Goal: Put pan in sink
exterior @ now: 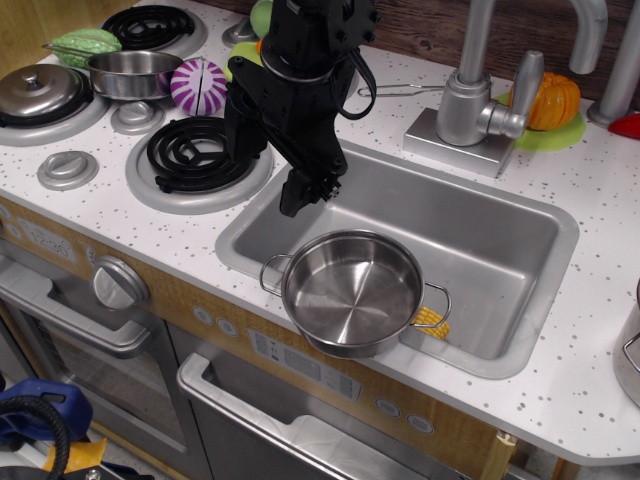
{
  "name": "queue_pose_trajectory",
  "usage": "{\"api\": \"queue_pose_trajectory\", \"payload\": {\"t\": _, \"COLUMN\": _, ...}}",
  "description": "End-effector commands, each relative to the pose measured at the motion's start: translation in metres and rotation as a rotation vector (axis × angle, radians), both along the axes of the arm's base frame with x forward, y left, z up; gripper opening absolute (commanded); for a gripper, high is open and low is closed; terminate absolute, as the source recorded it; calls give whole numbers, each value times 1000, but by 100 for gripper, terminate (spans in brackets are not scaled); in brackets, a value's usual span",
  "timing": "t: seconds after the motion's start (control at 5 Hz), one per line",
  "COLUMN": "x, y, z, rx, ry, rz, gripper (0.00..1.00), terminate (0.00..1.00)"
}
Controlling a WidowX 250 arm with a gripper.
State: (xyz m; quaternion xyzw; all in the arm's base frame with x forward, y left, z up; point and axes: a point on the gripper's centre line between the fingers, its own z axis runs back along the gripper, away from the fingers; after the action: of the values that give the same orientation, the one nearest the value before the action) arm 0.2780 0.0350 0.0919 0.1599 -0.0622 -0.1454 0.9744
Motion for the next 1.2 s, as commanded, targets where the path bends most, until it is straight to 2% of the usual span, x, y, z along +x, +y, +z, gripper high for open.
{"api": "queue_pose_trajectory", "payload": {"t": 0.0, "x": 0, "y": 0, "z": 0, "rx": 0, "ry": 0, "rz": 0, "gripper": 100, "terminate": 0}}
{"api": "queue_pose_trajectory", "payload": {"t": 0.4, "x": 11, "y": -29, "z": -12, "rx": 72, "ry": -107, "rz": -346, "gripper": 100, "terminate": 0}}
{"api": "queue_pose_trajectory", "payload": {"t": 0.6, "x": 18, "y": -35, "z": -22, "rx": 46, "ry": -115, "rz": -415, "gripper": 100, "terminate": 0}}
{"api": "queue_pose_trajectory", "payload": {"t": 0.8, "x": 27, "y": -32, "z": -33, "rx": -19, "ry": -124, "rz": -437, "gripper": 100, "terminate": 0}}
{"api": "queue_pose_trajectory", "payload": {"t": 1.0, "x": 34, "y": -30, "z": -51, "rx": -130, "ry": -111, "rz": -439, "gripper": 100, "terminate": 0}}
